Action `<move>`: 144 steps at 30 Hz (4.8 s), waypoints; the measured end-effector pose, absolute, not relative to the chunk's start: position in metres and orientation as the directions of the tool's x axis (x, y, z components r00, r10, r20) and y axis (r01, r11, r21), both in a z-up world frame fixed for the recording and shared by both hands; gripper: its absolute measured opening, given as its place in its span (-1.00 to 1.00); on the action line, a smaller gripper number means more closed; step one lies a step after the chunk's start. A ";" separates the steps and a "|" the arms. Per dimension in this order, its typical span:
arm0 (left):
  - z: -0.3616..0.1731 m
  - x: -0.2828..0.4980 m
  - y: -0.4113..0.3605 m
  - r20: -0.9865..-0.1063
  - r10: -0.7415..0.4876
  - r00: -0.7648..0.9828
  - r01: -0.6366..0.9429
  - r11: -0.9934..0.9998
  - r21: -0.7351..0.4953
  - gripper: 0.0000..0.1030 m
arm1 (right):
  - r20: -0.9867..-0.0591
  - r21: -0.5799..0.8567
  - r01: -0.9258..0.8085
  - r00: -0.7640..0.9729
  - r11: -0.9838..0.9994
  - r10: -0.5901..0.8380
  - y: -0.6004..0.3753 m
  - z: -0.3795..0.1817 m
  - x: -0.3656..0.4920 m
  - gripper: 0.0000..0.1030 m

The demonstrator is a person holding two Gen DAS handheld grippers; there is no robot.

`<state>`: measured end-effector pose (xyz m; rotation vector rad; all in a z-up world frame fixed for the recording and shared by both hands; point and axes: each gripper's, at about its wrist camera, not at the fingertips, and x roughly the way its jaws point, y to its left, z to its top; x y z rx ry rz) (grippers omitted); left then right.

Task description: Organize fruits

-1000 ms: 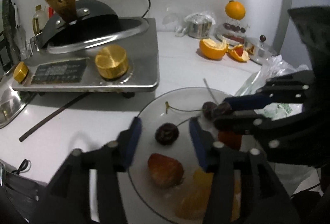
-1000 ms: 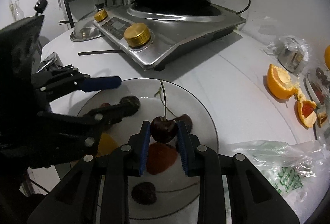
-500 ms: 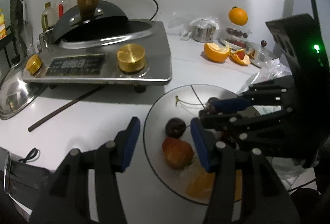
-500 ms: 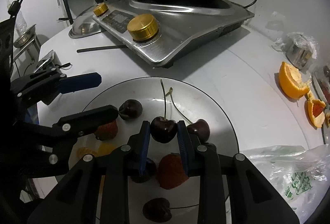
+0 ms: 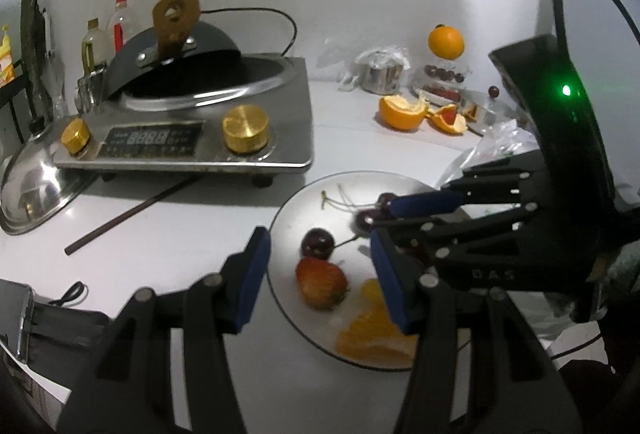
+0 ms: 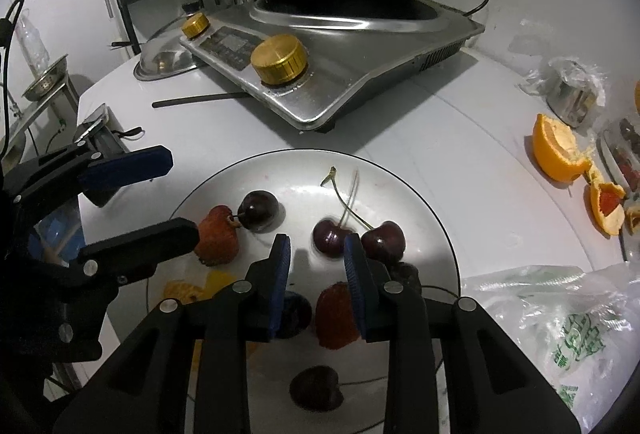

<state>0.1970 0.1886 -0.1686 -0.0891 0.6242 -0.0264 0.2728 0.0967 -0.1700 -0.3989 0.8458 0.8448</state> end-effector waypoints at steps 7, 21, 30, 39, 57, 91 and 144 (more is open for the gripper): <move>-0.159 0.187 0.181 -0.574 -0.051 0.817 -0.003 0.996 -0.094 0.10 | -0.770 -0.002 -0.774 0.406 0.634 0.493 0.083 -0.157 0.261 -0.42; -0.131 0.155 0.150 -0.527 -0.044 0.849 0.004 0.997 -0.078 0.42 | -0.718 -0.016 -0.747 0.472 0.665 0.512 0.037 -0.128 0.227 -0.42; -0.109 0.138 0.122 -0.488 -0.053 0.871 0.021 0.997 -0.071 0.63 | -0.674 -0.020 -0.724 0.519 0.689 0.526 0.002 -0.109 0.201 -0.42; -0.085 0.118 0.099 -0.453 -0.047 0.890 0.019 0.998 -0.065 0.63 | -0.617 -0.023 -0.699 0.573 0.714 0.540 -0.033 -0.087 0.175 -0.42; -0.021 0.073 0.056 -0.334 0.026 0.942 -0.033 0.999 -0.015 0.75 | -0.437 -0.041 -0.613 0.721 0.789 0.537 -0.101 -0.026 0.118 -0.23; 0.089 0.003 -0.001 -0.069 0.096 0.993 -0.090 0.992 0.087 0.98 | -0.090 -0.009 -0.382 0.921 0.924 0.379 -0.209 0.074 0.034 0.50; 0.090 0.001 -0.005 -0.054 0.094 0.994 -0.090 0.993 0.074 0.98 | -0.104 -0.029 -0.425 0.901 0.905 0.420 -0.202 0.071 0.036 0.50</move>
